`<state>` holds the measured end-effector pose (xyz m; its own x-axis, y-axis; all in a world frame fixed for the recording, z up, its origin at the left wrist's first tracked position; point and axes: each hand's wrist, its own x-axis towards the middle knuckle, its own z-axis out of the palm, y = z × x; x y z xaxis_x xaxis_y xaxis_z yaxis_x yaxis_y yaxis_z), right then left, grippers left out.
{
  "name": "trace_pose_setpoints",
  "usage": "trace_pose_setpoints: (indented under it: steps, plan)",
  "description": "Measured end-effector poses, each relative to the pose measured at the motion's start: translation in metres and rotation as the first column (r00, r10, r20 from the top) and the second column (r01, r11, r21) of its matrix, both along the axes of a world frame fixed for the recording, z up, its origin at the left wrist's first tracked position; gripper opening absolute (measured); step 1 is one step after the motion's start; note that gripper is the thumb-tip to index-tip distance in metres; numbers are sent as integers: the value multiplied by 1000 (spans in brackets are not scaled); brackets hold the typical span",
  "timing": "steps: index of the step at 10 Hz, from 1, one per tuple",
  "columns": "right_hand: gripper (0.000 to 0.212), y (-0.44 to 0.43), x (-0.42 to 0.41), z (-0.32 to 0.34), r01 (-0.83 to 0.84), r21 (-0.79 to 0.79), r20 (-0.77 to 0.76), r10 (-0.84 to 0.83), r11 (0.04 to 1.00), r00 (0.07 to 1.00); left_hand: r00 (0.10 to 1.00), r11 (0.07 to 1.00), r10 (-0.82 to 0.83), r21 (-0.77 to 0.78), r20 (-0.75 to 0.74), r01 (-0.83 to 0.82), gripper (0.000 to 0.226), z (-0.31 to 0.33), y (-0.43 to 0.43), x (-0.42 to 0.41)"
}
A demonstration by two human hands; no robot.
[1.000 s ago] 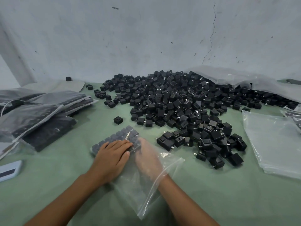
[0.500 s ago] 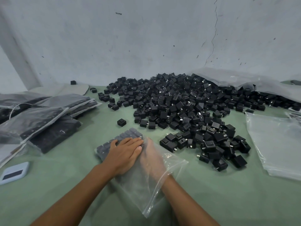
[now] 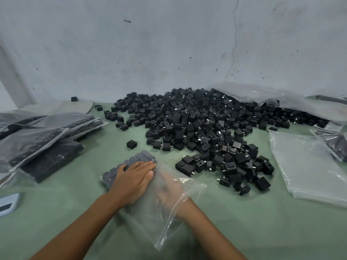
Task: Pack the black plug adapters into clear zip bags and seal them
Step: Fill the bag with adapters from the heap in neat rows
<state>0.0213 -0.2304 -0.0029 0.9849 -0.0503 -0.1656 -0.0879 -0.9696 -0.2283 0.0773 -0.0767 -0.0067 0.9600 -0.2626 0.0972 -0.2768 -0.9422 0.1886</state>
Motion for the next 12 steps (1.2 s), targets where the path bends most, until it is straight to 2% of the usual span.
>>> trace_pose_setpoints:
  steps: [1,2,3,4,5,6,7,9,10,11,12]
  plan:
    - [29,-63,-45,-8,-217,887,127,237,407,963,1000,1000,3,13,11,-3,47,-2,1,2]
    - [26,-130,-64,-15,-131,904,48,208,407,977,1000,1000,-4,28,8,4,48,-4,2,4]
    - [34,-151,-53,0,-90,888,116,-29,451,993,1000,999,-8,39,1,8,49,-5,2,5]
    - [24,-154,-16,18,-168,714,336,-122,680,934,1000,999,-4,43,-4,4,49,-5,0,3]
    - [28,-130,25,25,-236,484,393,31,843,919,1000,999,7,42,-8,-6,48,-3,0,1]
    - [34,-105,54,22,-257,162,269,208,953,940,1000,1000,6,24,-8,-6,47,-1,0,-2]
    - [42,-97,64,15,-268,39,165,259,963,952,1000,1000,13,24,-6,-13,46,-1,0,-1]
    - [34,-94,61,10,-226,34,220,213,974,952,1000,1000,8,22,2,-8,46,-4,2,2]
    - [22,-101,53,19,-183,236,269,117,954,956,1000,1000,2,19,13,-2,46,-6,3,4]
    - [15,-114,37,35,-86,681,242,-112,727,964,1000,1000,-6,12,15,6,50,-7,4,4]
    - [27,-137,7,41,-21,972,86,-268,234,960,1000,1000,-10,-13,28,10,60,-8,4,4]
